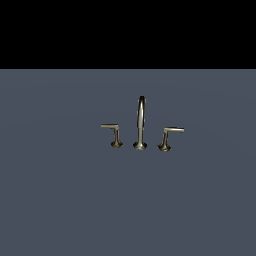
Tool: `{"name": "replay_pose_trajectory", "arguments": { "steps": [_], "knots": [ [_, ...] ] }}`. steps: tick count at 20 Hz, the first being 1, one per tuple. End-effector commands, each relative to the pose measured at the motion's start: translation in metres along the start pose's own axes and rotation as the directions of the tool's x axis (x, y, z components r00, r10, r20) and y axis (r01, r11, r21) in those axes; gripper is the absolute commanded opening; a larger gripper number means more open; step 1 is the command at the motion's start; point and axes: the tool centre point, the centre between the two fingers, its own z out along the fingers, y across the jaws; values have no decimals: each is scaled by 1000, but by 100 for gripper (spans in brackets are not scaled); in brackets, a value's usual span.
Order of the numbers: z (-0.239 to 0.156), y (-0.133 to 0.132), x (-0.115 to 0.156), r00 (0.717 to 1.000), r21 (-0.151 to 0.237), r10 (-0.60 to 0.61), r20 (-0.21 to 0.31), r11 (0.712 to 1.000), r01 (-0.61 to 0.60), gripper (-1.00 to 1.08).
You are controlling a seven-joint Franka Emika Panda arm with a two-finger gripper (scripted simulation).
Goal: Turn on the faucet by rotating a designated handle.
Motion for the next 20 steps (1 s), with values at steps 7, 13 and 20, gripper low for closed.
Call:
{"name": "replay_pose_trajectory", "arguments": {
  "steps": [7,13,20],
  "knots": [
    [-1,9,8,1000,-11,25,-13,1000,-25,-100],
    [-1,13,11,999,-16,32,-19,999,-32,-100],
    [3,15,24,997,-14,80,-19,997,-80,-100]
  ]
}}
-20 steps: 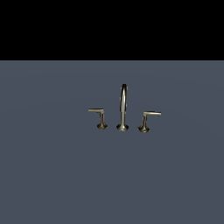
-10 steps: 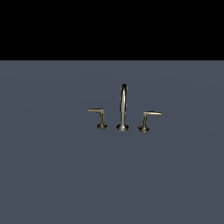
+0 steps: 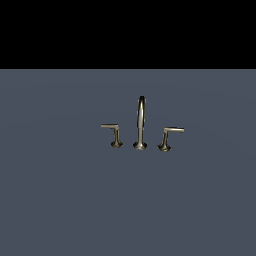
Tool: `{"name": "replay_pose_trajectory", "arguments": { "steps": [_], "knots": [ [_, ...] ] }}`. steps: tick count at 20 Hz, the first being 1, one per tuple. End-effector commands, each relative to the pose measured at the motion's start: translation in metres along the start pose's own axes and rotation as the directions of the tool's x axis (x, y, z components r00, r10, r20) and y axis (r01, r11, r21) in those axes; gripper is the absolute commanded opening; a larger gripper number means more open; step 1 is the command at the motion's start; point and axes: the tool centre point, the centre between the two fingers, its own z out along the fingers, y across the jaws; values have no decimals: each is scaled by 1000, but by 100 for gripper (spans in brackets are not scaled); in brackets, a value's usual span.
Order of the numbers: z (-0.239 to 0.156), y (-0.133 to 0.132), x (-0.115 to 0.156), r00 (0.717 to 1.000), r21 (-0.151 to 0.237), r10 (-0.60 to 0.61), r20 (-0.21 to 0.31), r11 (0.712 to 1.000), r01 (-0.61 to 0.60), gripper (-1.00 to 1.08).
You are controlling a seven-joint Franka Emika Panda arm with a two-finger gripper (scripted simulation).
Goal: Turn on the faucet by rotating a designated handle.
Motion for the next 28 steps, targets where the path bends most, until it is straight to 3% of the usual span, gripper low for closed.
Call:
{"name": "replay_pose_trajectory", "arguments": {
  "steps": [1,8,14,21,28],
  "knots": [
    [3,1,7,1000,0,27,1,1000,-27,-100],
    [18,5,42,987,2,158,3,987,-158,-100],
    [43,13,86,947,4,322,6,947,-322,-100],
    [82,26,137,857,3,516,9,857,-516,-100],
    [131,42,183,727,0,686,12,727,-686,-100]
  ]
}}
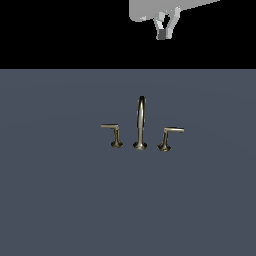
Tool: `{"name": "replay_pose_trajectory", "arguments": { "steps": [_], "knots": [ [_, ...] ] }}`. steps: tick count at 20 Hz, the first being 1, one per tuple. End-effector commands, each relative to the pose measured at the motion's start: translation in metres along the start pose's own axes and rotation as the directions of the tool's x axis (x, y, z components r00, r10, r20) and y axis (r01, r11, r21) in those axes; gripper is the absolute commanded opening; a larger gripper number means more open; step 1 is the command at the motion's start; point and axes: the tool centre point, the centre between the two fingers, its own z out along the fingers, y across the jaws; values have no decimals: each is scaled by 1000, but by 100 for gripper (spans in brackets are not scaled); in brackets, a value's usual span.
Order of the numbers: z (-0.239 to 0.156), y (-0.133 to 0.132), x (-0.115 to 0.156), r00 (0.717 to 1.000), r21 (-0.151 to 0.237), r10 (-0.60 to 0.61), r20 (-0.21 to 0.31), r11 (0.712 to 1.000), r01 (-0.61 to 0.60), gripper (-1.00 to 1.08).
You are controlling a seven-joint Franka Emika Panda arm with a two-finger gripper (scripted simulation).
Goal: Turn on the faucet by rotating a designated handle.
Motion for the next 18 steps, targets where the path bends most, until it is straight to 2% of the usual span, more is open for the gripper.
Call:
{"name": "replay_pose_trajectory", "arguments": {
  "steps": [1,5,9,13,18],
  "knots": [
    [19,-5,16,997,0,78,0,997,-78,-100],
    [51,-12,41,980,-1,200,1,980,-200,-100],
    [85,-16,64,948,-3,319,0,948,-319,-100],
    [122,-17,85,902,-4,433,-1,902,-433,-100],
    [171,-16,109,825,-6,565,-3,825,-565,-100]
  ]
}}
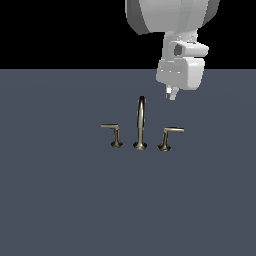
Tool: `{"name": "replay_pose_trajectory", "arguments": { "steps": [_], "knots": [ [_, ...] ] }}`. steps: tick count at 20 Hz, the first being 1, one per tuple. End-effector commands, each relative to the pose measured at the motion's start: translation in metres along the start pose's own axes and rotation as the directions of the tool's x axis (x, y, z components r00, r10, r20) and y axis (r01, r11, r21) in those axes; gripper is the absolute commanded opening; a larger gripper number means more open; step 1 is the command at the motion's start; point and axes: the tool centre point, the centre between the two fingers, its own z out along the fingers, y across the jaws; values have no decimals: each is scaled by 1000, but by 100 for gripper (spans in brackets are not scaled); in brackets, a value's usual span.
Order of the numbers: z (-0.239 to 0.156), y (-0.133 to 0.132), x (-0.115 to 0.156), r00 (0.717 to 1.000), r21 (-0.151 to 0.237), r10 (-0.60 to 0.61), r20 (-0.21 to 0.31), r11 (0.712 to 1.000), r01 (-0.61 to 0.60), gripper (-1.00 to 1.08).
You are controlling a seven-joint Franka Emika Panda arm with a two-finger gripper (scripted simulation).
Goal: Turn on the faucet by rotating a designated handle.
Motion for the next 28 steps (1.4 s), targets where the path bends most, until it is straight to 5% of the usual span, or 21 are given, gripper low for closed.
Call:
{"name": "replay_pose_trajectory", "arguments": {
  "steps": [1,13,28],
  "knots": [
    [25,-5,10,997,-1,76,-2,997,-76,-100],
    [102,-10,37,955,-3,297,-6,955,-297,-100],
    [112,7,43,946,-4,323,-7,947,-323,-100]
  ]
}}
